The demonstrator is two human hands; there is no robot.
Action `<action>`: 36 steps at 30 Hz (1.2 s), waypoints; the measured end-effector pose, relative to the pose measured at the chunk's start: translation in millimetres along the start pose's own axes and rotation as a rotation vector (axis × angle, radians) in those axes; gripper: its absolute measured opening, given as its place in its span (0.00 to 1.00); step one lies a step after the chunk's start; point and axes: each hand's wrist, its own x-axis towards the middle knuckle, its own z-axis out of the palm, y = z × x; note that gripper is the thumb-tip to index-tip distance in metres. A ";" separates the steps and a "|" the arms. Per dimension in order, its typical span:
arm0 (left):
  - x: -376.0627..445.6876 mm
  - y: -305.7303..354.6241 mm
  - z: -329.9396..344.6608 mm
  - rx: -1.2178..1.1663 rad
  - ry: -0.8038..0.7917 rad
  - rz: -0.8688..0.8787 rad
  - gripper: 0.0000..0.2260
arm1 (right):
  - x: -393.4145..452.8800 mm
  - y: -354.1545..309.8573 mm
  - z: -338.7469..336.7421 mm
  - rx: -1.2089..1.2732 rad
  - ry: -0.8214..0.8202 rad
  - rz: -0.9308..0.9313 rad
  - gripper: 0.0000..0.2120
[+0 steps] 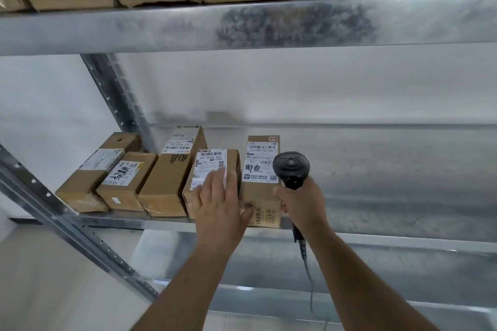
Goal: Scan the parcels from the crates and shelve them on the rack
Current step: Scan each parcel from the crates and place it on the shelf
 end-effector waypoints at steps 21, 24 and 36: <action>11.9 -11.3 0.8 -0.141 -0.205 0.043 0.26 | 22.3 -0.5 6.5 -0.091 -0.085 -0.033 0.12; 12.3 -11.9 -5.8 -0.128 -0.234 0.054 0.26 | 20.5 -0.7 4.3 -0.083 -0.100 -0.010 0.13; -28.8 -26.1 -67.8 -0.194 -0.114 -0.165 0.27 | -56.6 -27.6 -16.4 0.014 -0.187 -0.253 0.12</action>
